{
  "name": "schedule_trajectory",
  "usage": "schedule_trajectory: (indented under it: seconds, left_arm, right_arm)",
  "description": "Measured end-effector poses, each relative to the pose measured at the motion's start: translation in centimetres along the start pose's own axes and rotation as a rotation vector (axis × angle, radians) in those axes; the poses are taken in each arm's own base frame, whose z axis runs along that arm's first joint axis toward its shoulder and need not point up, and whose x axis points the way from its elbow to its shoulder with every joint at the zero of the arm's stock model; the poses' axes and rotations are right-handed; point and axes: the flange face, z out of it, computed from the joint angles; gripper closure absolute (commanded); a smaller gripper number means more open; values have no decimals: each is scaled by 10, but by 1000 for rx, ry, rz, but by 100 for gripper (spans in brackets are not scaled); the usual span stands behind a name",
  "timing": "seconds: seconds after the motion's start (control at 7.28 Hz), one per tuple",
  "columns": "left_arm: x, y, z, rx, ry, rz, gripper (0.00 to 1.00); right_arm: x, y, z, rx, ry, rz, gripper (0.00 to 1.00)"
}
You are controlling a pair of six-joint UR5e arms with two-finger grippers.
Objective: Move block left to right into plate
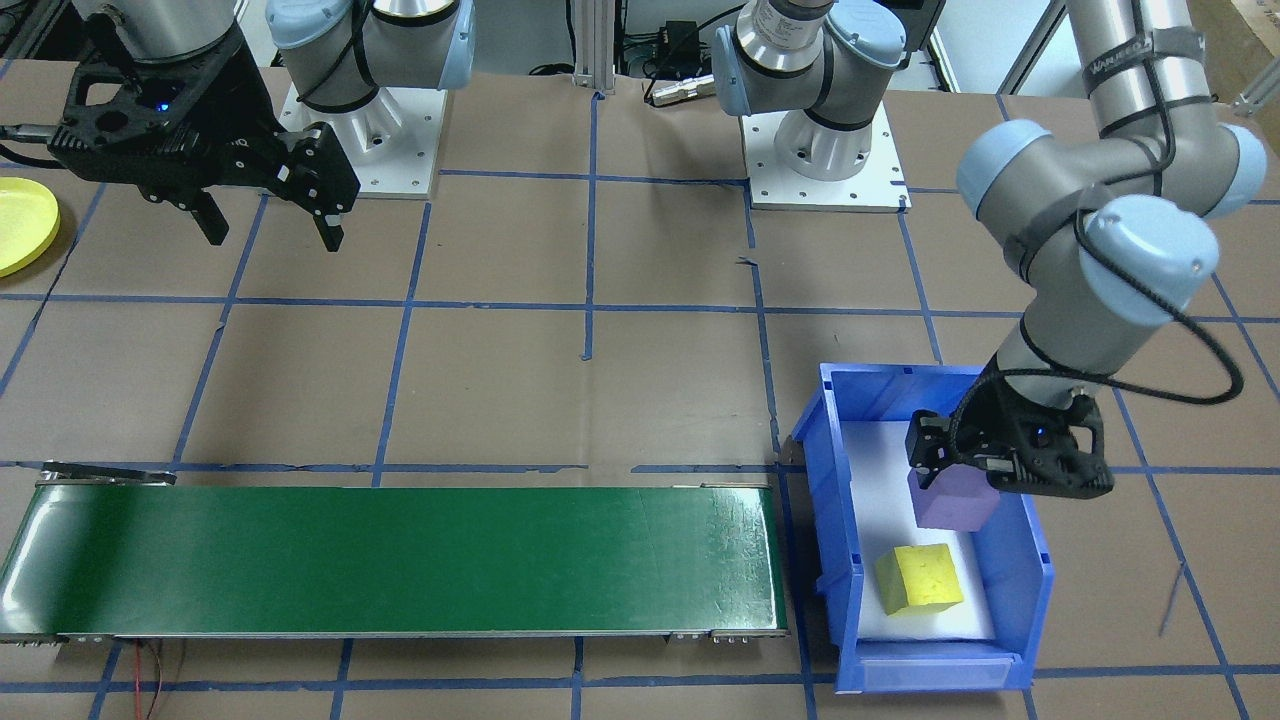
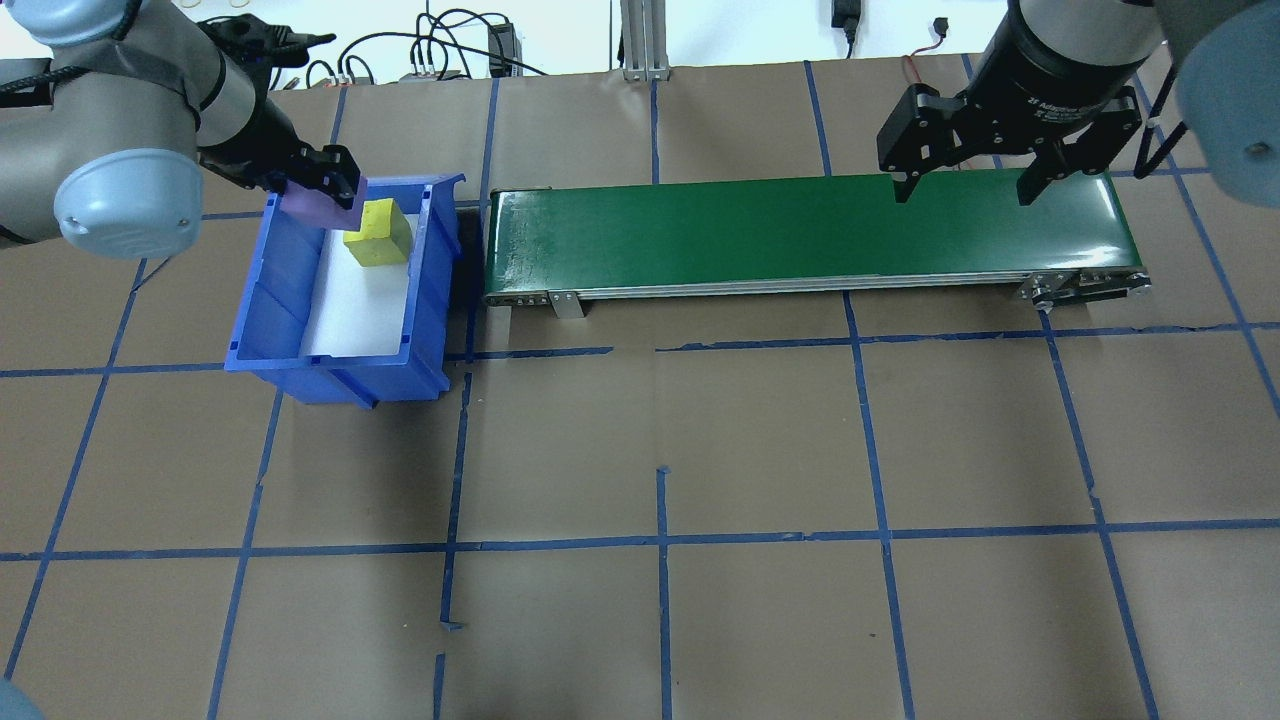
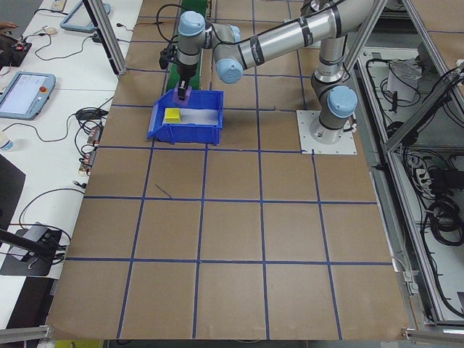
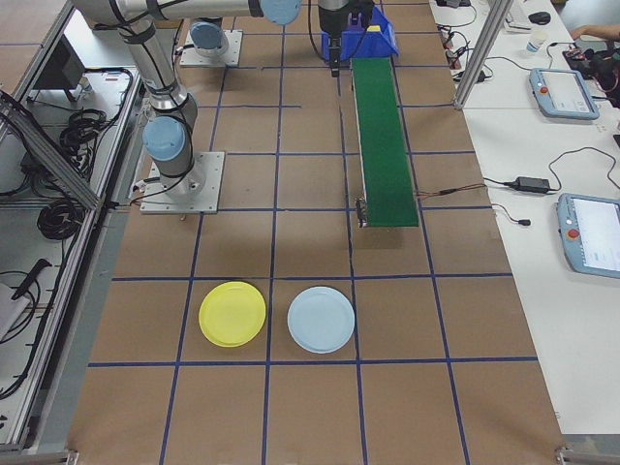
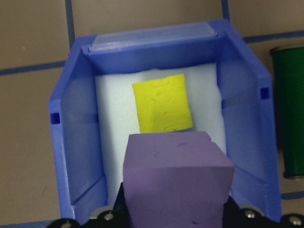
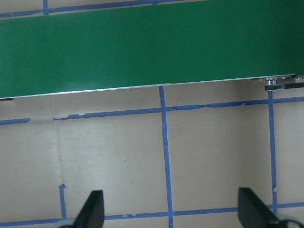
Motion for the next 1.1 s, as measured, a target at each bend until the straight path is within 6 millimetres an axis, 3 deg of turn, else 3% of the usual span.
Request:
schedule_trajectory:
  seconds: [0.14, 0.27, 0.41, 0.82, 0.96, 1.1]
  left_arm:
    - [21, -9, -15, 33, 8, 19, 72]
    - [39, -13, -17, 44, 22, 30, 72]
    - [62, -17, -6, 40, 56, 37, 72]
    - [156, -23, 71, 11, 133, 7, 70]
    - [171, -23, 89, 6, 138, 4, 64]
    - [176, -22, 98, 1, 138, 3, 23]
  right_arm:
    - [0, 0, 0, 0, 0, 0, 0]
    - [0, 0, 0, 0, 0, 0, 0]
    - [0, 0, 0, 0, 0, 1, 0]
    - [1, 0, 0, -1, 0, 2, 0]
    - [1, 0, 0, -1, 0, 2, 0]
    - [1, 0, 0, -1, 0, 3, 0]
